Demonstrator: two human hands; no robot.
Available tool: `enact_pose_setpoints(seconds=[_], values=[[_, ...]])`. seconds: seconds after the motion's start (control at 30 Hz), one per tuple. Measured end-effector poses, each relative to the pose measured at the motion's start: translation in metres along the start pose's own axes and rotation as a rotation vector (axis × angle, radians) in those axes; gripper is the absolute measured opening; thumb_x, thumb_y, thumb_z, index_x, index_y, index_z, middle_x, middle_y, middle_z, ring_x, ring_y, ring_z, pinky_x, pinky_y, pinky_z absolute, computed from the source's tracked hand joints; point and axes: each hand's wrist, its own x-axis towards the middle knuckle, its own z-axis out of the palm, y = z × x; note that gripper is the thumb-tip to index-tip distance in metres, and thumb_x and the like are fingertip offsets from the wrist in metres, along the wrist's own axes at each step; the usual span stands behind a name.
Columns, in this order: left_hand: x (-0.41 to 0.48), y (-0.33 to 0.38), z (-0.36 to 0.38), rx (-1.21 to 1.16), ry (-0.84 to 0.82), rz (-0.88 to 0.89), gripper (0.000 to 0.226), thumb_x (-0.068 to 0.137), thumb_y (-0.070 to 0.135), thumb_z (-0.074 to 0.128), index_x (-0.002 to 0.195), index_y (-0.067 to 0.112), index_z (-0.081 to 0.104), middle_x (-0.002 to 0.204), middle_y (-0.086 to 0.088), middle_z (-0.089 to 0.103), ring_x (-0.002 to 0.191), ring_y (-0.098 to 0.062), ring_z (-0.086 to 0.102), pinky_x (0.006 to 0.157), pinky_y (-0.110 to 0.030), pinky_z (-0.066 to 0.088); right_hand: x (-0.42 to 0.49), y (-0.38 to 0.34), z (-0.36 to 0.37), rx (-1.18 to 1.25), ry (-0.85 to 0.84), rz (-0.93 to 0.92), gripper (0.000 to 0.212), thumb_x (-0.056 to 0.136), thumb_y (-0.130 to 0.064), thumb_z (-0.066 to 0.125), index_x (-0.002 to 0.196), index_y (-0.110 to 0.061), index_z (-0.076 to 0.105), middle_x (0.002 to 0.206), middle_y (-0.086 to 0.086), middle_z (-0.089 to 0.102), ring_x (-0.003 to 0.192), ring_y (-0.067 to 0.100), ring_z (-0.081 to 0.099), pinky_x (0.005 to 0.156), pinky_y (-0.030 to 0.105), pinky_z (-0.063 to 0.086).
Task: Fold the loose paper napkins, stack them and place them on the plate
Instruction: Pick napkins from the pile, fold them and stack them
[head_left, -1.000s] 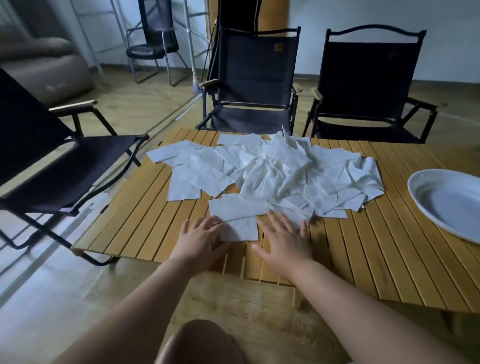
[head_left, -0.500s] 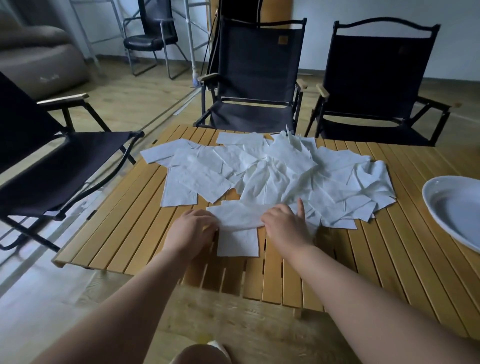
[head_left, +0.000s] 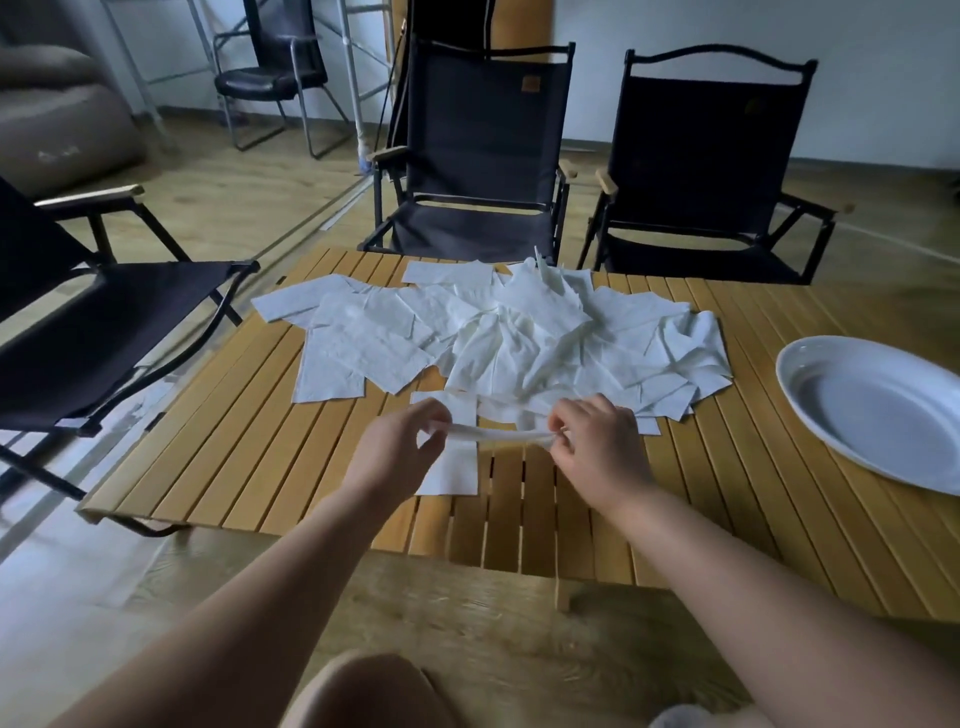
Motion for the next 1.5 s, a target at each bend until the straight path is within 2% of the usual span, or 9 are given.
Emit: enact_pose_setpoints(seconds=[0.13, 0.37, 0.57, 0.9, 1.13, 1.23, 1.3, 1.4, 1.5], values=[[-0.006, 0.036, 0.018, -0.207, -0.051, -0.109, 0.011, 0.096, 0.02, 0.063, 0.105, 0.022, 0.068, 0.092, 0.011, 0.064, 0.082, 0.002, 0.058, 0.069, -0.023, 0.051, -0.028, 0.028, -0.023, 0.138, -0.034, 0.176, 0.015, 0.089, -0.016, 0.067, 0.1, -0.025, 0.064, 0.096, -0.008, 0.058, 0.091, 0.016, 0.059, 0.08, 0.033, 0.054], [-0.005, 0.069, 0.038, -0.504, -0.258, -0.268, 0.014, 0.097, 0.018, 0.06, 0.101, 0.009, 0.071, 0.096, -0.011, 0.07, 0.085, -0.026, 0.067, 0.07, -0.038, 0.059, -0.063, 0.059, -0.051, 0.418, -0.035, 0.38, 0.011, 0.092, -0.022, 0.069, 0.103, -0.025, 0.071, 0.093, -0.017, 0.068, 0.091, -0.003, 0.062, 0.071, 0.01, 0.046], [-0.011, 0.067, 0.043, -0.407, -0.299, -0.331, 0.014, 0.096, 0.02, 0.062, 0.088, 0.013, 0.072, 0.081, -0.01, 0.071, 0.067, -0.022, 0.066, 0.058, -0.028, 0.054, -0.074, 0.065, -0.051, 0.575, -0.081, 0.524, 0.009, 0.09, -0.027, 0.073, 0.097, -0.031, 0.069, 0.089, -0.013, 0.071, 0.078, 0.001, 0.064, 0.065, 0.014, 0.046], [-0.012, 0.055, 0.043, -0.092, -0.395, -0.308, 0.015, 0.087, 0.03, 0.075, 0.08, 0.017, 0.071, 0.069, 0.001, 0.065, 0.052, -0.007, 0.051, 0.04, -0.012, 0.034, -0.071, 0.063, -0.03, 0.396, -0.297, 0.602, 0.011, 0.088, -0.029, 0.075, 0.097, -0.026, 0.068, 0.077, -0.005, 0.066, 0.073, 0.01, 0.062, 0.059, 0.019, 0.042], [-0.01, 0.052, 0.041, 0.032, -0.366, -0.253, 0.013, 0.085, 0.033, 0.075, 0.08, 0.025, 0.066, 0.079, 0.007, 0.065, 0.072, -0.01, 0.059, 0.055, -0.019, 0.04, -0.068, 0.064, -0.025, 0.322, -0.32, 0.59, 0.013, 0.086, -0.027, 0.076, 0.095, -0.027, 0.066, 0.08, -0.004, 0.063, 0.074, 0.012, 0.061, 0.059, 0.021, 0.044], [-0.011, 0.046, 0.033, 0.018, -0.208, -0.247, 0.016, 0.084, 0.037, 0.076, 0.089, 0.025, 0.066, 0.09, 0.006, 0.065, 0.078, -0.012, 0.058, 0.06, -0.023, 0.043, -0.069, 0.064, -0.023, 0.305, -0.318, 0.584, 0.015, 0.086, -0.025, 0.076, 0.096, -0.026, 0.066, 0.079, -0.004, 0.063, 0.072, 0.011, 0.061, 0.06, 0.021, 0.049], [-0.011, 0.038, 0.029, 0.068, -0.101, -0.235, 0.029, 0.082, 0.041, 0.077, 0.105, 0.029, 0.064, 0.112, 0.007, 0.062, 0.103, -0.017, 0.056, 0.079, -0.028, 0.047, -0.068, 0.063, -0.022, 0.297, -0.286, 0.573, 0.019, 0.085, -0.025, 0.077, 0.1, -0.026, 0.065, 0.082, -0.005, 0.061, 0.074, 0.01, 0.06, 0.06, 0.019, 0.047], [-0.011, 0.027, 0.025, 0.17, -0.203, -0.318, 0.06, 0.079, 0.049, 0.077, 0.133, 0.036, 0.055, 0.145, 0.005, 0.043, 0.134, -0.025, 0.034, 0.106, -0.042, 0.037, -0.066, 0.064, -0.022, 0.323, -0.197, 0.548, 0.026, 0.084, -0.026, 0.078, 0.107, -0.027, 0.065, 0.09, -0.008, 0.057, 0.079, 0.007, 0.057, 0.063, 0.017, 0.045], [-0.008, 0.018, 0.027, 0.195, -0.246, -0.33, 0.052, 0.08, 0.048, 0.076, 0.129, 0.042, 0.059, 0.146, 0.008, 0.042, 0.134, -0.024, 0.032, 0.108, -0.045, 0.035, -0.065, 0.062, -0.021, 0.337, -0.147, 0.532, 0.03, 0.084, -0.028, 0.078, 0.11, -0.027, 0.065, 0.094, -0.011, 0.056, 0.08, 0.006, 0.056, 0.067, 0.02, 0.05]])
